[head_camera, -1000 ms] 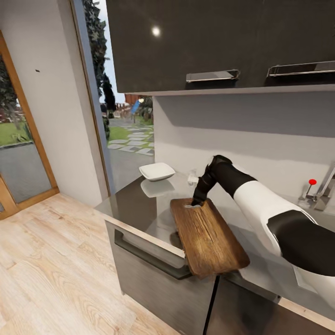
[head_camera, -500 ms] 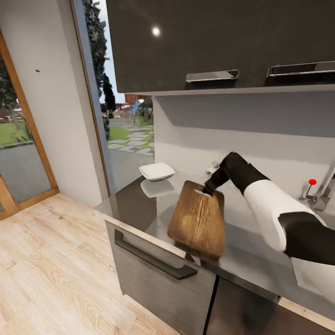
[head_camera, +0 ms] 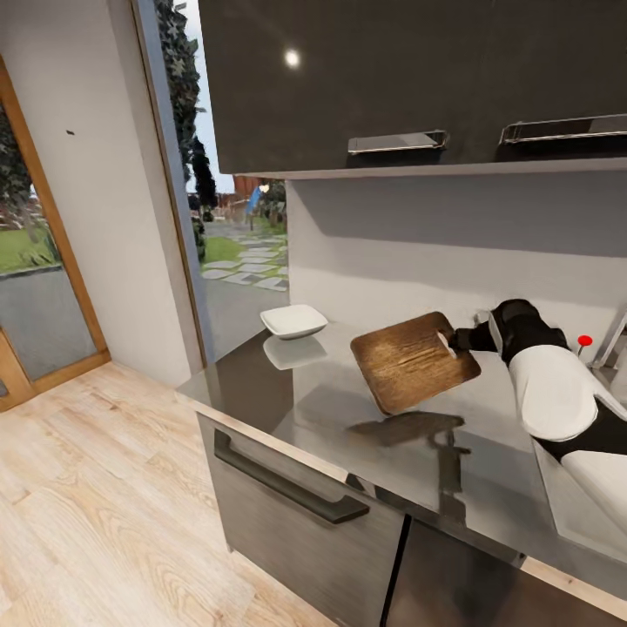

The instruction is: In the kitchen, take the Vidalia onion out of the sink, dice it on the chopping board with the paring knife, put the diced onion into the bowl on the countertop, then place both the paring knife and the chopping board into the sink.

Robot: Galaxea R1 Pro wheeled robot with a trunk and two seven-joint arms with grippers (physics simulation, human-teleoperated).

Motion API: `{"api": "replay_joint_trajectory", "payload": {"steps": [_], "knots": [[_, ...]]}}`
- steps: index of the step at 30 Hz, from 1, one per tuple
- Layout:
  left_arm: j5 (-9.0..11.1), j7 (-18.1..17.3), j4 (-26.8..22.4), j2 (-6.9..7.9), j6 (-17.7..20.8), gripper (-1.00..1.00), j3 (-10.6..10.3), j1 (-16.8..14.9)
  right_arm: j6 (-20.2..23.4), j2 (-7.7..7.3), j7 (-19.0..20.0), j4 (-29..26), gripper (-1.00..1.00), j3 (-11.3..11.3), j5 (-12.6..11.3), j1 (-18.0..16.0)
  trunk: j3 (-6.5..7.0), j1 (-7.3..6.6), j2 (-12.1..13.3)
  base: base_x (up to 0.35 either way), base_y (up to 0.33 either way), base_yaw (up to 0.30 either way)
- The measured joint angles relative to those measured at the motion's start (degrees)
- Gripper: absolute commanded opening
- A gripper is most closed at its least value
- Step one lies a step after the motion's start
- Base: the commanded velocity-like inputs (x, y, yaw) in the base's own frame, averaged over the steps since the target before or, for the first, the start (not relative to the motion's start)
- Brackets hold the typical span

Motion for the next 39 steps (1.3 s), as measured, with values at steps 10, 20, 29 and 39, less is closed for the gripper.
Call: {"api": "replay_joint_trajectory", "payload": {"steps": [10,20,29,39], "knots": [[-0.01,0.0,-0.01,0.02,-0.14,1.0,0.0,0.01,-6.26,0.11,-9.77,0.02,-1.0,-7.41,-1.11,3.32,0.02,0.0,-0.01,0.0,0.0,0.0],[0.06,0.0,0.19,0.02,-2.19,1.0,0.0,0.0,-6.34,-0.2,-10.87,-0.14,-1.0,-11.01,-1.19,3.83,0.01,0.0,0.0,0.0,0.0,0.0],[0.02,0.0,0.98,0.0,-2.52,1.0,-0.01,0.0,-6.21,-1.82,-11.14,-0.51,-1.0,-13.47,-0.65,3.85,0.0,0.0,0.0,0.0,0.0,0.0],[0.21,0.0,1.68,0.02,-4.66,1.0,0.0,0.0,-6.16,-2.05,-11.67,-0.73,-1.0,-19.35,-0.51,3.85,0.0,0.0,0.0,0.0,0.0,0.0]]}}
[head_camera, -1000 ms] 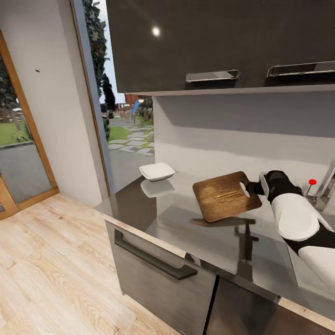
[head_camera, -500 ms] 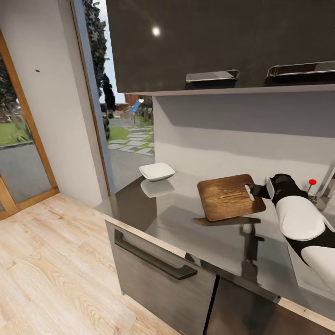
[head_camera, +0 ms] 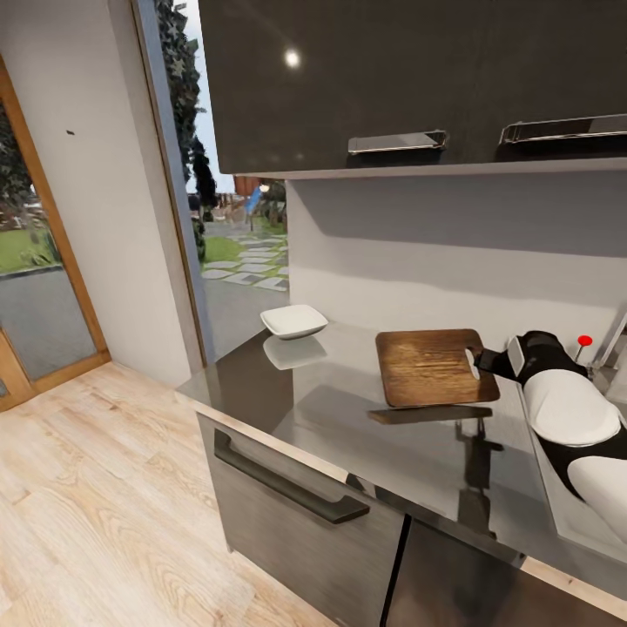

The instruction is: In the kitchen, take the Vidalia onion out of the sink, dice it on the chopping board with the paring knife, put the diced onion into the bowl on the countertop, then place both the paring knife and the chopping board into the sink.

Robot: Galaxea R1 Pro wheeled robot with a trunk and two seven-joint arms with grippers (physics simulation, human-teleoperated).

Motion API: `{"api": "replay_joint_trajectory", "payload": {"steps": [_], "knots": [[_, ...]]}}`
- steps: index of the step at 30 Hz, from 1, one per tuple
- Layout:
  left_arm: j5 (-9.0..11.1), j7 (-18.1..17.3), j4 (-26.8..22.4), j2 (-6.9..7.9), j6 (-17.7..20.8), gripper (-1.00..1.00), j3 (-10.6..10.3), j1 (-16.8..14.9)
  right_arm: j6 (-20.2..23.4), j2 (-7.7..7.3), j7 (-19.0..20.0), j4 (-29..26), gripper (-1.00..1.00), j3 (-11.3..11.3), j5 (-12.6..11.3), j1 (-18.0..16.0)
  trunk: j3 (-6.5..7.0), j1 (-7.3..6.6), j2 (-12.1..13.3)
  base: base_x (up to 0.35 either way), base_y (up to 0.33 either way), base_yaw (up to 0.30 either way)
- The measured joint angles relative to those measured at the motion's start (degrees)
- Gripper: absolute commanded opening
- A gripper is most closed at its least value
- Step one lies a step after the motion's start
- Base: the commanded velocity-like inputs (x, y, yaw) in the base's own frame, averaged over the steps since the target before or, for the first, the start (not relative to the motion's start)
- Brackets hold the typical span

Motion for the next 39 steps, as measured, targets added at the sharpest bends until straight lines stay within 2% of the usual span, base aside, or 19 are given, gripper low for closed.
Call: {"api": "replay_joint_trajectory", "payload": {"steps": [5,16,27,39], "knots": [[0.08,0.03,0.96,0.0,-2.18,1.0,0.18,0.0,0.25,0.09,-1.58,-0.1,-1.0,-0.4,0.13,0.0,-0.01,0.0,0.0,0.0,0.0,0.0],[0.1,0.04,1.25,0.0,-2.48,1.0,0.25,0.0,0.35,0.15,-1.98,-0.05,-1.0,-0.51,-0.06,0.01,0.01,0.0,0.0,0.0,0.136,-0.028],[0.1,0.03,1.25,0.0,-2.47,1.0,0.25,0.0,0.36,0.06,-2.22,-0.11,-1.0,-0.49,0.03,0.01,0.38,0.0,0.0,0.0,0.273,-0.253],[0.1,0.02,1.25,0.08,-2.46,1.0,0.25,0.0,0.39,0.07,-2.25,-0.13,-1.0,-0.47,0.19,0.01,0.87,0.0,0.0,0.0,0.037,-0.272]]}}
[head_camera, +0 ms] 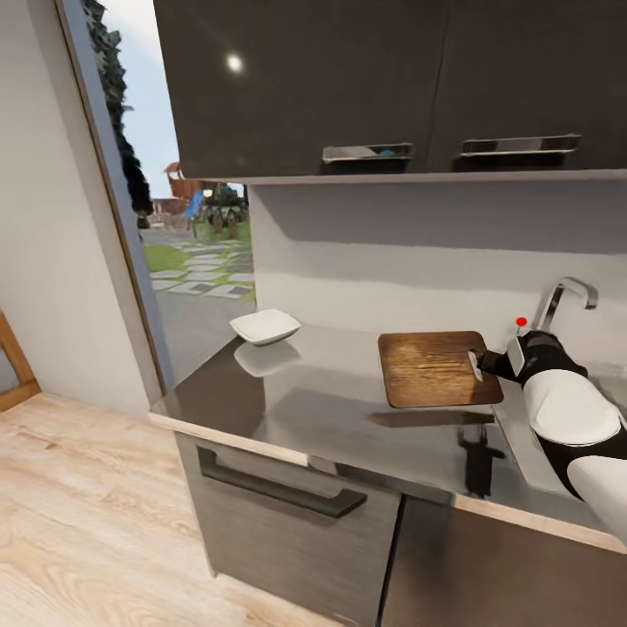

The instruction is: In the kitchen, take the Vidalia onion out of the sink, dice it on the chopping board with the paring knife, put the diced onion into the bowl on the countertop, then place both the paring knife and the chopping board into the sink.

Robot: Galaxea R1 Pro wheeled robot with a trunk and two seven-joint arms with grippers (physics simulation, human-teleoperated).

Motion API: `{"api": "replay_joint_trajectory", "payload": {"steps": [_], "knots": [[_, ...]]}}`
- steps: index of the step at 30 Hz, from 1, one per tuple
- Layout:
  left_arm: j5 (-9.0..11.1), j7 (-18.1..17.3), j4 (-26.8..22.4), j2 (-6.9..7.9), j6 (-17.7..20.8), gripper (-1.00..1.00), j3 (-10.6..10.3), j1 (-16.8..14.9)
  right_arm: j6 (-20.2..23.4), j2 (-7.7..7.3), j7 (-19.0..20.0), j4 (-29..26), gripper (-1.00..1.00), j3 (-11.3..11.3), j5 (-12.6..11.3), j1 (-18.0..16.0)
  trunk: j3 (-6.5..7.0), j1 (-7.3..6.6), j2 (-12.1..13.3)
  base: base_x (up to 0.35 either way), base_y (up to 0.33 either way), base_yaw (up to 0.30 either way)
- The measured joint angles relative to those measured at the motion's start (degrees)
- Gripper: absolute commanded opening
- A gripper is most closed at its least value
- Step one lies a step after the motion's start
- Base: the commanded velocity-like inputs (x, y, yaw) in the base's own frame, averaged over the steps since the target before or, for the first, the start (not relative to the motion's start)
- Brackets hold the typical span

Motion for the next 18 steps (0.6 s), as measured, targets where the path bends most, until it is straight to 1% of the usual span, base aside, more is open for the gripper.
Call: {"api": "replay_joint_trajectory", "payload": {"steps": [9,13,14,18], "knots": [[0.0,-0.02,0.0,0.0,0.0,1.0,0.0,0.0,0.0,0.0,-0.08,0.0,-1.0,0.02,0.1,0.0,0.37,0.0,0.0,0.0,0.001,-0.272],[0.0,0.0,0.0,-0.01,0.0,1.0,0.0,0.0,0.02,0.0,-0.03,0.05,-1.0,0.08,0.15,0.01,0.55,0.0,0.0,0.0,0.058,-0.261],[0.0,-0.01,0.0,0.0,0.0,1.0,0.0,0.0,0.01,0.0,-0.02,0.07,-1.0,0.07,0.19,0.01,0.6,0.0,0.0,0.0,0.028,-0.19],[0.0,0.01,0.0,-0.06,0.01,1.0,-0.02,0.01,-0.18,0.01,0.59,0.15,-1.0,0.02,-0.17,-0.01,0.65,0.0,0.0,0.0,0.003,-0.023]]}}
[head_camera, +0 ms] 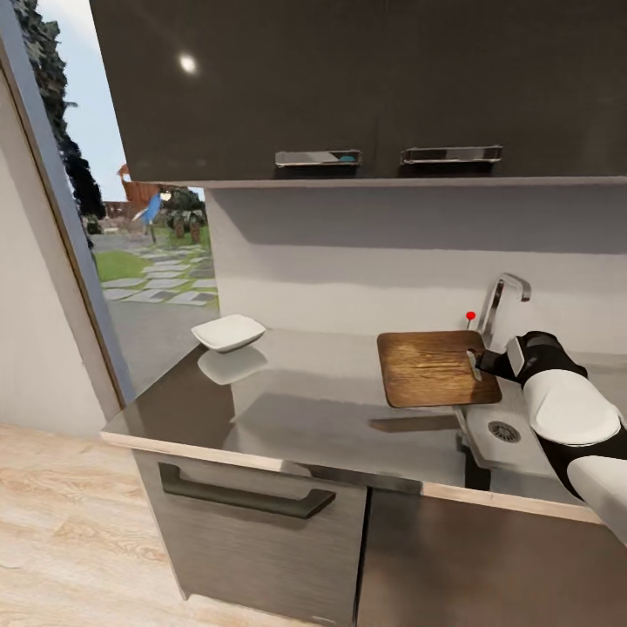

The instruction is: In the kitchen, take the Vidalia onion out of the sink, dice it on the chopping board with the paring knife, put the diced onion into the bowl on the countertop, then place both the paring knife and the chopping board into the sink.

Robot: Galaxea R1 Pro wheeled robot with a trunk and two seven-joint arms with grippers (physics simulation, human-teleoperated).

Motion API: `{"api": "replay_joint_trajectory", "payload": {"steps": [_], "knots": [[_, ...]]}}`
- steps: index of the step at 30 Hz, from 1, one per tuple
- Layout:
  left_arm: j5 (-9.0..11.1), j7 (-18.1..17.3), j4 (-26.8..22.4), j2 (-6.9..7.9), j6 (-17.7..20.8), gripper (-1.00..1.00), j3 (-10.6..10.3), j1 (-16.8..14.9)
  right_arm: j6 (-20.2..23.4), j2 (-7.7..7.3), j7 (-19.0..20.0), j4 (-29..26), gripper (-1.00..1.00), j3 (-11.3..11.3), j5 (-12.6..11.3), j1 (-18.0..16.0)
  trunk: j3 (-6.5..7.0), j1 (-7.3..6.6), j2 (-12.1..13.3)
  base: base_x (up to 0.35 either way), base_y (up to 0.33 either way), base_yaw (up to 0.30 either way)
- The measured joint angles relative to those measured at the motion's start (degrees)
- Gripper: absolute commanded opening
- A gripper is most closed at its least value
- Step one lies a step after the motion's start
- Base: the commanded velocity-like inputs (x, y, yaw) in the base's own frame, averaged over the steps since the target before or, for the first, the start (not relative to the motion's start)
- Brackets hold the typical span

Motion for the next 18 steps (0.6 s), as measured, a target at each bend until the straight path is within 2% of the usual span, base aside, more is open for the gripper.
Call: {"api": "replay_joint_trajectory", "payload": {"steps": [10,18], "knots": [[0.0,-0.02,0.0,-0.03,0.06,1.0,-0.01,0.0,-0.23,-0.01,3.38,0.71,-1.0,0.11,-0.23,-0.01,0.0,0.0,0.0,0.0,0.006,-0.002],[0.0,0.0,0.0,-0.02,0.04,1.0,0.02,0.0,0.32,0.01,3.1,0.72,-1.0,0.09,-0.23,0.01,0.01,0.0,0.0,0.0,0.222,0.0]]}}
